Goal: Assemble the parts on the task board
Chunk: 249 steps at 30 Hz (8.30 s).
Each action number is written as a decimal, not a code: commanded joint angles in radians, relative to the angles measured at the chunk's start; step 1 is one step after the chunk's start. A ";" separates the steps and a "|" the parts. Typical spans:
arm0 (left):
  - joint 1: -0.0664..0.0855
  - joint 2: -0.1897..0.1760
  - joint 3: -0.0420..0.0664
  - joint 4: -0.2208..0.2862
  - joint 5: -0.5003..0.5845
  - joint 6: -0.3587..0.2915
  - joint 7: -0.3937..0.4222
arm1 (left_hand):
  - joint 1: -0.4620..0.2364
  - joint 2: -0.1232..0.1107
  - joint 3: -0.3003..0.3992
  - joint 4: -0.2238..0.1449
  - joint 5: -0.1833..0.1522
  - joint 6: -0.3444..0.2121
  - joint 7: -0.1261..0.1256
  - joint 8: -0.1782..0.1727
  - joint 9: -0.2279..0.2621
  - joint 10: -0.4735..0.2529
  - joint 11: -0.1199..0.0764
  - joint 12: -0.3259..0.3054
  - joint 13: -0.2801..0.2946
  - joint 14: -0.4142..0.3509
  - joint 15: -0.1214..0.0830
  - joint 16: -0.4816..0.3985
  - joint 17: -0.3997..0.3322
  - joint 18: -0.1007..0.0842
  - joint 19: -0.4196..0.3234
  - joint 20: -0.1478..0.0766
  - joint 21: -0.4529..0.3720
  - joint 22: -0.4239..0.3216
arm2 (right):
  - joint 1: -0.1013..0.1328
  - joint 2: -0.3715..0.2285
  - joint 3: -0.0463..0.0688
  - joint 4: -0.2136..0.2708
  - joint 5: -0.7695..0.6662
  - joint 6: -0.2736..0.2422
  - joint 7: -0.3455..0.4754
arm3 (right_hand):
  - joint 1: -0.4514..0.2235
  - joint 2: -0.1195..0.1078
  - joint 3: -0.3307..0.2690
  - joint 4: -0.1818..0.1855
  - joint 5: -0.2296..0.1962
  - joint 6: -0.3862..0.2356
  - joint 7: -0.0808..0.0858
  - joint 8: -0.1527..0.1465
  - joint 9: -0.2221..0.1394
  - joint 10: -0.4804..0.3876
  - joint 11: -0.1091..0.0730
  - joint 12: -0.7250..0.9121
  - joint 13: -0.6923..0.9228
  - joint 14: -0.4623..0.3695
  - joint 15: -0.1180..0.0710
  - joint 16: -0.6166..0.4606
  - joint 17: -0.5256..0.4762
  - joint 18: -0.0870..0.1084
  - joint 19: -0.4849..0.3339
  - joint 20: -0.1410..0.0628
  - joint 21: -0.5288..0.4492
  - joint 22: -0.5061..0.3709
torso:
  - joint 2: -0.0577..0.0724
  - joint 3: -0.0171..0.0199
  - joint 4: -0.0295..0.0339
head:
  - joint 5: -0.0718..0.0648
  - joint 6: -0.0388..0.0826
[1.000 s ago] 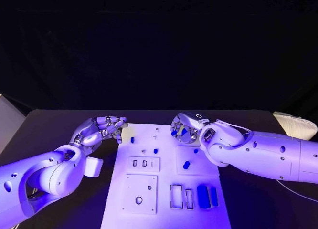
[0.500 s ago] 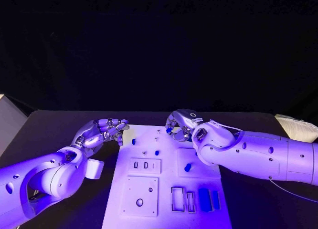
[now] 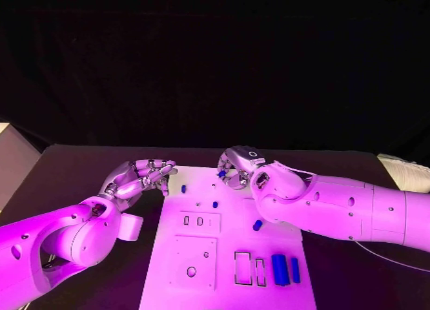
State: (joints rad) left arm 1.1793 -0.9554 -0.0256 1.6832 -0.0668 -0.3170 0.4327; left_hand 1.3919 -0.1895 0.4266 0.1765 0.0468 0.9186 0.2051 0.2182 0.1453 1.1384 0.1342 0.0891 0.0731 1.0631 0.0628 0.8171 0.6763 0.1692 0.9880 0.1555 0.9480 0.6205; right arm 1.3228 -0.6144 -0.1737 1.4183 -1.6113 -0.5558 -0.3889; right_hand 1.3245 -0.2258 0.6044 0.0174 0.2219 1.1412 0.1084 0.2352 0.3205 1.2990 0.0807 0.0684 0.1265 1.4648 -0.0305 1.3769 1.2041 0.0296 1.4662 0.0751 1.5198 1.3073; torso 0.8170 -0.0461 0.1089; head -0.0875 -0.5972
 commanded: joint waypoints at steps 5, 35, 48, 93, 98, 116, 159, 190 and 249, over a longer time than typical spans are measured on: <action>0.003 0.004 0.001 0.001 -0.003 0.018 0.002 | -0.003 0.002 0.005 0.000 0.003 -0.005 -0.002 -0.005 0.002 -0.006 0.000 0.001 0.000 -0.009 -0.001 0.005 0.001 0.014 -0.008 0.000 0.006 0.001 | -0.001 0.007 0.000 0.002 -0.030 -0.013 -0.020 | 0.027 0.036 0.004 -0.004 -0.001 -0.007 0.003 0.003 0.074 0.045 -0.041 0.005 0.016 0.041 -0.006 -0.003 -0.001 -0.009 0.062 -0.006 -0.006 0.178 | 0.004 -0.0006 0.0028 | 0.006 0.004; 0.003 0.006 0.001 0.000 -0.003 0.021 -0.001 | -0.002 0.002 0.007 -0.002 0.003 -0.005 -0.002 -0.005 0.002 -0.007 0.001 0.001 -0.001 -0.010 0.000 0.007 0.001 0.014 -0.010 0.001 0.008 0.003 | -0.010 0.042 0.000 -0.051 -0.016 0.029 -0.012 | 0.017 0.030 0.004 -0.006 -0.007 -0.017 0.004 0.005 0.082 0.038 -0.039 0.000 0.019 0.037 -0.004 -0.010 -0.015 -0.006 0.055 -0.005 -0.015 0.166 | 0.015 -0.0029 0.0074 | 0.012 0.007; 0.004 0.004 0.001 0.000 -0.003 0.021 -0.004 | -0.003 0.002 0.009 -0.003 0.003 -0.005 -0.001 -0.006 0.002 -0.008 0.001 0.001 -0.001 -0.011 0.000 0.009 0.000 0.014 -0.012 0.001 0.011 0.004 | -0.009 0.036 0.000 -0.057 0.004 0.033 0.034 | -0.038 -0.058 -0.018 0.000 -0.046 -0.146 0.039 -0.067 0.080 -0.168 0.011 -0.003 -0.032 0.007 0.036 -0.080 -0.146 0.034 -0.029 0.031 -0.144 0.000 | 0.018 -0.0019 0.0053 | 0.014 0.003; 0.004 0.019 0.001 -0.037 0.006 0.038 -0.001 | 0.001 0.006 0.026 -0.010 0.003 -0.010 0.001 -0.009 0.002 -0.015 0.003 -0.001 -0.002 -0.023 0.002 0.014 -0.003 0.014 -0.020 0.003 0.020 0.010 | 0.026 -0.303 0.018 0.120 0.341 0.162 0.049 | 0.157 0.011 -0.513 0.271 0.060 -0.323 0.066 0.009 0.066 0.238 0.011 1.481 1.405 0.092 0.045 0.175 0.300 -0.030 0.105 0.040 0.051 0.263 | -0.009 0.0173 -0.0307 | -0.014 0.008; 0.003 0.020 0.001 -0.040 0.005 0.039 -0.001 | 0.001 0.006 0.026 -0.010 0.003 -0.010 0.001 -0.009 0.002 -0.015 0.003 -0.001 -0.002 -0.023 0.002 0.014 -0.003 0.014 -0.020 0.003 0.020 0.010 | 0.022 -0.280 0.018 0.104 0.344 0.171 0.037 | 0.154 0.014 -0.512 0.271 0.062 -0.323 0.067 0.015 0.066 0.251 0.011 1.489 1.421 0.095 0.046 0.180 0.315 -0.030 0.105 0.041 0.051 0.263 | -0.010 0.0125 -0.0281 | -0.015 0.002; 0.004 0.018 0.001 -0.041 0.004 0.038 -0.003 | 0.001 0.006 0.030 -0.012 0.003 -0.010 0.001 -0.010 0.003 -0.015 0.004 0.000 -0.002 -0.024 0.002 0.016 -0.003 0.015 -0.021 0.003 0.023 0.011 | 0.007 -0.237 0.018 0.073 0.348 0.150 0.017 | 0.155 0.026 -0.492 0.269 0.083 -0.301 0.062 0.036 0.064 0.256 0.008 1.493 1.427 0.096 0.044 0.181 0.319 -0.030 0.105 0.042 0.051 0.263 | -0.008 0.0155 -0.0274 | -0.012 -0.010; 0.004 0.023 0.001 -0.044 0.003 0.043 -0.010 | 0.001 0.006 0.030 -0.012 0.003 -0.010 0.001 -0.010 0.003 -0.015 0.004 0.000 -0.002 -0.024 0.003 0.017 -0.003 0.015 -0.021 0.004 0.024 0.012 | 0.001 -0.167 0.021 0.240 0.033 0.020 0.014 | 0.151 0.012 -0.270 0.257 0.064 -0.148 0.015 0.067 0.038 0.272 -0.036 1.502 1.444 0.096 0.005 0.181 0.320 -0.030 0.105 0.006 0.051 0.263 | -0.007 0.0136 -0.0256 | -0.001 -0.012; 0.004 0.025 0.001 -0.038 0.000 0.046 -0.013 | -0.002 0.005 0.036 -0.014 0.003 -0.011 0.002 -0.010 0.004 -0.016 0.004 0.000 -0.002 -0.026 0.003 0.021 -0.004 0.015 -0.024 0.004 0.029 0.015 | -0.036 0.017 0.016 0.064 -0.012 0.049 0.000 | 0.145 0.005 -0.265 0.256 0.055 -0.151 0.015 0.064 0.035 0.272 -0.035 1.502 1.444 0.095 0.004 0.180 0.318 -0.030 0.105 0.005 0.051 0.263 | -0.007 0.0153 -0.0266 | 0.012 -0.026; 0.004 0.021 0.001 -0.041 0.000 0.047 -0.018 | -0.006 0.003 0.039 -0.015 0.003 -0.011 0.003 -0.011 0.004 -0.017 0.005 0.001 -0.002 -0.028 0.004 0.024 -0.006 0.015 -0.026 0.005 0.032 0.016 | -0.057 -0.014 0.012 0.065 0.084 0.129 -0.001 | -0.085 0.077 -0.463 0.275 0.019 -0.231 0.053 -0.038 -0.027 0.223 -0.001 1.462 1.394 0.096 0.037 0.181 0.323 -0.030 0.105 0.036 0.051 0.263 | -0.006 0.0174 -0.0280 | 0.016 -0.031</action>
State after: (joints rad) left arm 1.1809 -0.9352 -0.0254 1.6404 -0.0656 -0.2866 0.4092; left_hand 1.3920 -0.1895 0.4597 0.1627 0.0468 0.9149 0.2087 0.2105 0.1484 1.1276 0.1376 0.0891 0.0722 1.0417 0.0700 0.8355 0.6717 0.1690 0.9699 0.1594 0.9741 0.6358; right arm 1.2687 -0.6270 -0.1591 1.4800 -1.5410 -0.4761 -0.3813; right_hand 1.2435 -0.1592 0.1355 0.2935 0.2367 0.9114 0.1675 0.2003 0.2920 1.4663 0.0748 1.5286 1.3074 1.4631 0.0038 1.5550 1.3079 0.0144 1.4662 0.1042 1.5663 1.3074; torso 0.8107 -0.0292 0.0812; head -0.0714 -0.6282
